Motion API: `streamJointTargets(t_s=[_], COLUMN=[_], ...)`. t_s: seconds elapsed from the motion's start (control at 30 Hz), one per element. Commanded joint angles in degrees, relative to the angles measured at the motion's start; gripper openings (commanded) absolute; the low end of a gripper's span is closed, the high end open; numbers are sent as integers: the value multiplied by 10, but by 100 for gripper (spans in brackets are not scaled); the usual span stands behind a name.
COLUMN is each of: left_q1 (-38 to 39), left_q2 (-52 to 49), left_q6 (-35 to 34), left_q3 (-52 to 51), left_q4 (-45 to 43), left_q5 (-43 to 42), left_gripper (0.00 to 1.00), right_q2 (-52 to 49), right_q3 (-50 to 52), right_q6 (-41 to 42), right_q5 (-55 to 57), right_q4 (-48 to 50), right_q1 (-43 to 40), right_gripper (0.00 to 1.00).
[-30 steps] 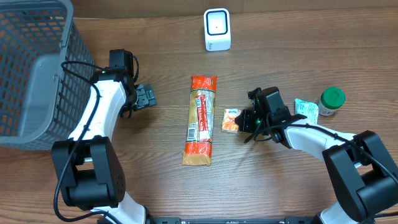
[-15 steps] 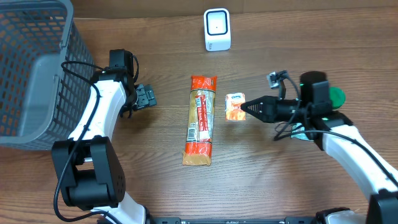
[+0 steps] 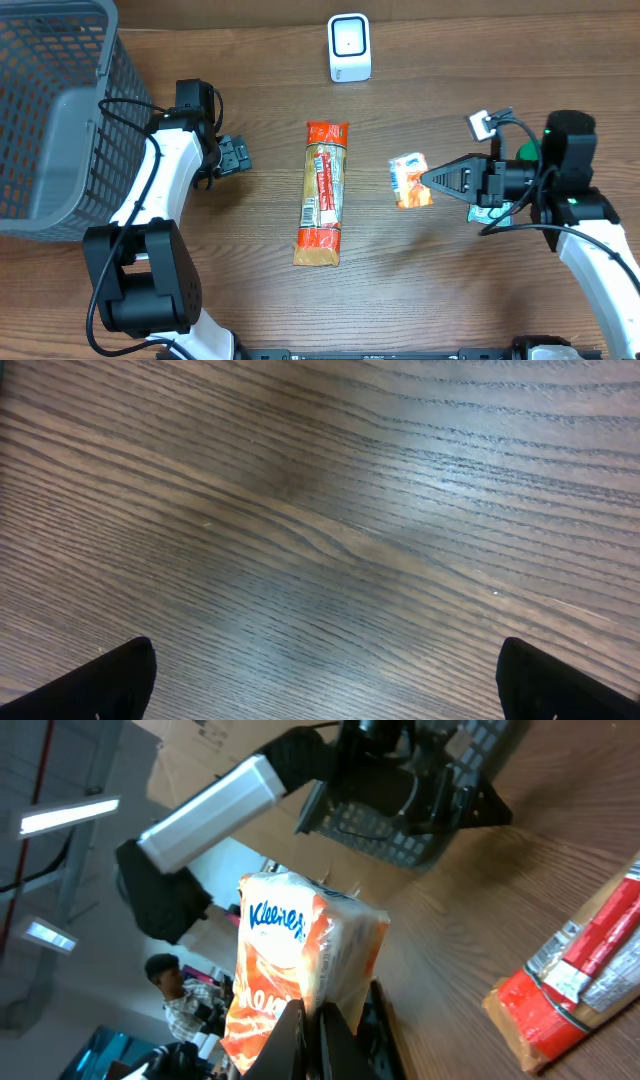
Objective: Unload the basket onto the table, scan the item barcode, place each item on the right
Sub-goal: 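Lift the Kleenex pack and rotate it with the right gripper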
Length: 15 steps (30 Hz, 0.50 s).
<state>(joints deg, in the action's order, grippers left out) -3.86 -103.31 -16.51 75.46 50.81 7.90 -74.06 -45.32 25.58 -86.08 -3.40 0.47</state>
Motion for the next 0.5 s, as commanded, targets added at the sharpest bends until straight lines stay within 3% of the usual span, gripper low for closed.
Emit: streamJointTargets(t_s=[0.0, 0.33, 0.47], left_q1=[-2, -2, -2], left_q2=[2, 2, 2], left_q6=[2, 2, 2], left_q3=[0, 0, 0], left_q4=[-1, -1, -1], left_q5=[-5, -5, -5], left_gripper=[100, 100, 100], right_q2=[35, 106, 115], right_q3=[2, 2, 2], right_q6=[56, 266, 302], right_q5=[-38, -36, -18], right_q4=[19, 193, 213], right_q1=[-17, -19, -18], right_gripper=[4, 4, 4])
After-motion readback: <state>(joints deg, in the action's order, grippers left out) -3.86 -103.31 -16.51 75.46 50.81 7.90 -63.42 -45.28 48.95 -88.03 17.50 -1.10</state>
